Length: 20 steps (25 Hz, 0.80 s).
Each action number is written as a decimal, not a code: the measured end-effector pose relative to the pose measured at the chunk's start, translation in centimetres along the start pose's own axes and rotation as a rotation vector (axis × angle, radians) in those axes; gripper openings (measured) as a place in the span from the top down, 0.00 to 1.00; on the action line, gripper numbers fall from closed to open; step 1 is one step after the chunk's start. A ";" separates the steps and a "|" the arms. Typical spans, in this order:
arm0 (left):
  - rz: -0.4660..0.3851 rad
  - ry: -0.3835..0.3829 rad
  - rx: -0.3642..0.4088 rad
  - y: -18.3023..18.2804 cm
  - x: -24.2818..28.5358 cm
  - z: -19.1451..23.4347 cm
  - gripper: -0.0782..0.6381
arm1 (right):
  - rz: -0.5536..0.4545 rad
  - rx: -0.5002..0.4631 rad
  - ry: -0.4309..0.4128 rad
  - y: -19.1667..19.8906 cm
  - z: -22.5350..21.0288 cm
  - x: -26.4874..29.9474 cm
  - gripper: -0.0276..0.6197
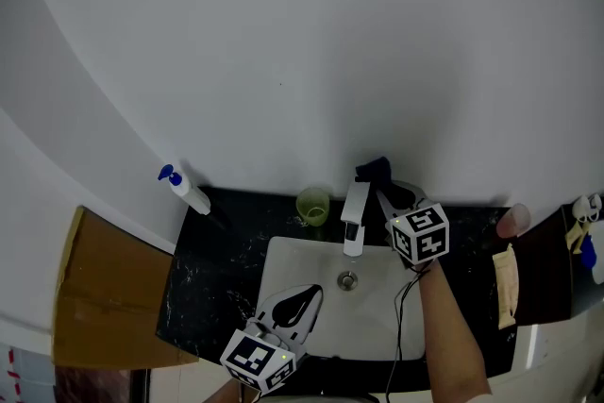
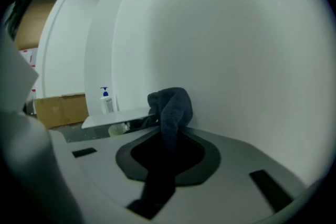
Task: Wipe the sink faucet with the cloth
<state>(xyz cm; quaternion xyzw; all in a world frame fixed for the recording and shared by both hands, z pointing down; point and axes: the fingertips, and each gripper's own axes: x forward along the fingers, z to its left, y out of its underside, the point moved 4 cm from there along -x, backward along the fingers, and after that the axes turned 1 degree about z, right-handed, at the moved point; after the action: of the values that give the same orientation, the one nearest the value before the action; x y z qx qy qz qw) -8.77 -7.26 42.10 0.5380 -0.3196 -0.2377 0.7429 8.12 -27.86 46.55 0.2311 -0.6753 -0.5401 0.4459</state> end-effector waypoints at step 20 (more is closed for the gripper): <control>0.026 -0.019 0.009 0.4 -0.1 -0.3 0.89 | 0.268 -0.287 -0.110 9.5 3.7 1.2 0.87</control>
<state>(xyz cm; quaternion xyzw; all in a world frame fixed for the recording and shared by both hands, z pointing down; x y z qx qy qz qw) -8.65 -6.91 42.39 0.5350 -0.3347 -0.2318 0.7403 5.96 -23.94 55.81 0.0434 -0.6395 -0.5784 0.5047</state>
